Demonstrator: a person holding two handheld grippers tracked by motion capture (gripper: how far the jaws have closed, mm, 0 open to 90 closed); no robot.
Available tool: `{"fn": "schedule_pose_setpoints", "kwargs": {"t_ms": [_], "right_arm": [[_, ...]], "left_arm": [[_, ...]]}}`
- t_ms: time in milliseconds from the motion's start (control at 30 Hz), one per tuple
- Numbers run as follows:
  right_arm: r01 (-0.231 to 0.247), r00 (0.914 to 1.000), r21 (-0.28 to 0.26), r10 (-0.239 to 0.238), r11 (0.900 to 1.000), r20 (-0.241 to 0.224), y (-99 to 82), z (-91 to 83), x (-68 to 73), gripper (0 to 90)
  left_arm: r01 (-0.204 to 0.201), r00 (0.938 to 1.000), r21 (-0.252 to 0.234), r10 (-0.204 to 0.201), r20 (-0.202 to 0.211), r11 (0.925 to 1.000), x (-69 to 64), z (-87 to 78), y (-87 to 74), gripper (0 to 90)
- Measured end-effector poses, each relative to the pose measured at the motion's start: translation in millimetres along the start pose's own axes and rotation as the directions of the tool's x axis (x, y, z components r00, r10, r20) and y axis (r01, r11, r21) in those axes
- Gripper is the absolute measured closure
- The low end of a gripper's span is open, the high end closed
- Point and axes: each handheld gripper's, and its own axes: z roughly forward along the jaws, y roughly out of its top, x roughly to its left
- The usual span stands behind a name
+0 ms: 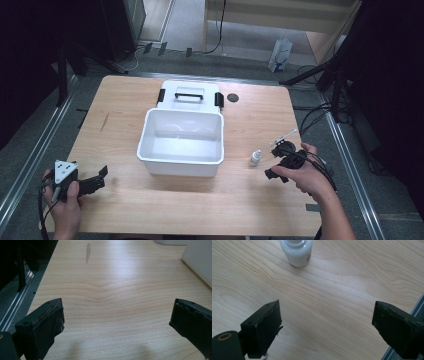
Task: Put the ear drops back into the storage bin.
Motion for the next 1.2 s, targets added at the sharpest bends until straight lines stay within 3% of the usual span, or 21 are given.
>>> {"fn": "schedule_pose_setpoints", "kwargs": {"t_ms": [333,500,833,900,1200], "right_arm": [[0.045,0.9988,0.039,-0.044,0.9982,-0.02,31.1,-9.9,8.5,11.8],[0.049,0.9988,0.069,-0.049,0.9964,-0.006,41.2,-11.0,10.5,13.4],[0.039,0.9985,0.088,-0.035,0.9954,-0.041,61.1,-12.7,10.8,32.8],[0.028,0.9975,0.086,-0.022,0.9959,-0.068,67.9,-12.0,11.2,41.4],[0.058,0.9965,0.111,-0.05,0.9921,-0.067,79.4,-3.7,21.0,56.1]], "left_arm": [[0.001,1.0,0.005,-0.001,0.004,1.0,-0.2,0.1,0.2,0.0],[0.0,1.0,0.005,0.0,0.006,1.0,-0.2,0.2,0.3,0.0],[-0.002,0.9999,0.008,0.002,0.011,1.0,-0.4,0.6,0.5,0.0],[-0.002,0.9999,0.007,0.002,0.012,1.0,-0.5,0.7,0.5,0.0],[-0.005,0.9999,0.01,0.004,0.015,0.9999,-0.5,0.8,0.6,0.0]]}}
